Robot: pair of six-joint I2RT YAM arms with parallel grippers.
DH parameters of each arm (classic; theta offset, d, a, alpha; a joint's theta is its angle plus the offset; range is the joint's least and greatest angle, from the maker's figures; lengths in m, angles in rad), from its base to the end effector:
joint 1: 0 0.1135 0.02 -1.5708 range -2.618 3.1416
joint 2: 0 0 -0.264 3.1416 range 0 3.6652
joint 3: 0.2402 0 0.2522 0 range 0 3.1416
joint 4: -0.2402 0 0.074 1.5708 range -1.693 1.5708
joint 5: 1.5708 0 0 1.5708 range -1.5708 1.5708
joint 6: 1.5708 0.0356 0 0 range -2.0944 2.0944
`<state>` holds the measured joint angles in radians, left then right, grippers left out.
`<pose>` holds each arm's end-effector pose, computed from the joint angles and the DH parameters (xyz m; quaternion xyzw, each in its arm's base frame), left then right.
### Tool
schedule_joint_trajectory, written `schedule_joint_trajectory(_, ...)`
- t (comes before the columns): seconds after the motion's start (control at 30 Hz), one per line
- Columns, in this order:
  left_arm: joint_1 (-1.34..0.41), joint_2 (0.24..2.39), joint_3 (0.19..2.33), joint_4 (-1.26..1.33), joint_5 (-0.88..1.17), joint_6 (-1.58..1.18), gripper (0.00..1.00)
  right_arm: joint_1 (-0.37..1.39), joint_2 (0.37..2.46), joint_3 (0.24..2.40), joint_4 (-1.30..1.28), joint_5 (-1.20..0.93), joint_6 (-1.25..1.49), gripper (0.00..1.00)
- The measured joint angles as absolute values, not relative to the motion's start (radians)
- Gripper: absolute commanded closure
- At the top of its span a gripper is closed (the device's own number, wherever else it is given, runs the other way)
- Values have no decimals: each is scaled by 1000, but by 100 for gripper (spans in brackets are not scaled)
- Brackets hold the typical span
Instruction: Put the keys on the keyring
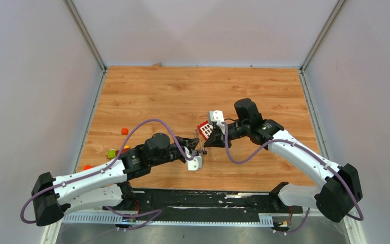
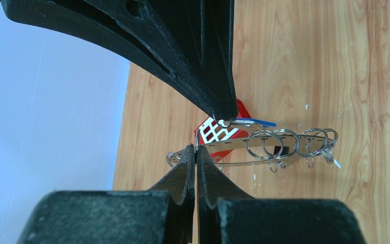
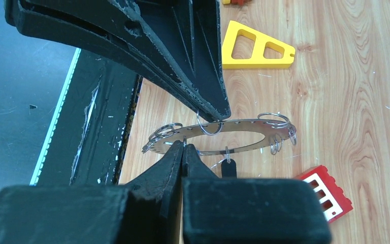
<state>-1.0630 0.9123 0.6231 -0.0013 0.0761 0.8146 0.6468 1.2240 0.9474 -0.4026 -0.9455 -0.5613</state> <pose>0.1023 -0.1894 0.2786 0.6601 0.4551 -0.1042 0.5885 0.1870 0.1774 0.2930 -0.6178 0.5496 0.4269 0.3660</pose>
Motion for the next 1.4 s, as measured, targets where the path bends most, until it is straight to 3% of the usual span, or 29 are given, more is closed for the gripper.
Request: schedule_joint_trajectory(1.4, -1084, 972, 666, -12, -9, 730, 100, 614, 1262, 948, -309, -928, -375, 100)
